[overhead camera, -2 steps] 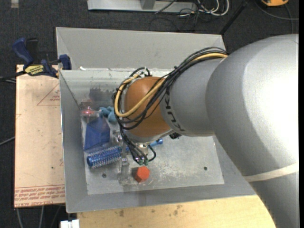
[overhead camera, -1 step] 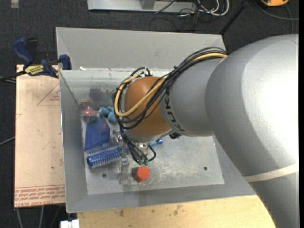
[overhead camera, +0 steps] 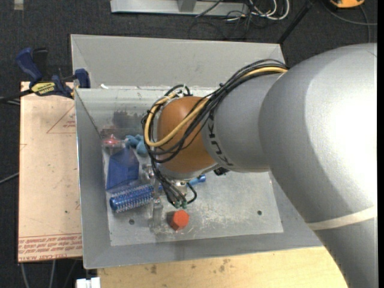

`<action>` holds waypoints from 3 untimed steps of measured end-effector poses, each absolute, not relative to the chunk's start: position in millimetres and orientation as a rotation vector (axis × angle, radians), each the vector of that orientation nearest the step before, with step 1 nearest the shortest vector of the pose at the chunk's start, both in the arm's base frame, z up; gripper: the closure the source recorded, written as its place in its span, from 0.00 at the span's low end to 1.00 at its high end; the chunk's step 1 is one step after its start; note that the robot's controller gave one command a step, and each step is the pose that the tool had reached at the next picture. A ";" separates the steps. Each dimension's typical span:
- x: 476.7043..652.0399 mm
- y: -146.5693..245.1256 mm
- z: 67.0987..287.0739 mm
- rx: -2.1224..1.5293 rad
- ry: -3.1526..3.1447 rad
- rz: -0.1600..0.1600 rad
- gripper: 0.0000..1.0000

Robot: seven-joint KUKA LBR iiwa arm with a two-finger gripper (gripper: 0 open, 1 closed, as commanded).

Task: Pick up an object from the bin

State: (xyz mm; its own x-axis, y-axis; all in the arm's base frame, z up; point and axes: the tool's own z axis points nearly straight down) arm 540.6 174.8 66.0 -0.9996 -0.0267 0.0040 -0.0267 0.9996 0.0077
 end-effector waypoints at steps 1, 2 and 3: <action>541.2 175.3 66.3 0.042 -3.139 -0.014 1.00; 541.2 175.6 72.0 0.042 -3.141 -0.003 1.00; 541.5 175.9 89.4 0.041 -3.143 -0.004 1.00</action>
Offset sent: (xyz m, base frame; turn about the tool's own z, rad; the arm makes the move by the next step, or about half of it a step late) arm 0.0000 0.0000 0.0000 0.0000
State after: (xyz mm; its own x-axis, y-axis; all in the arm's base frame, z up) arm 541.5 175.9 89.4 -0.9997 -0.0261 -0.0013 -0.0261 0.9997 0.0022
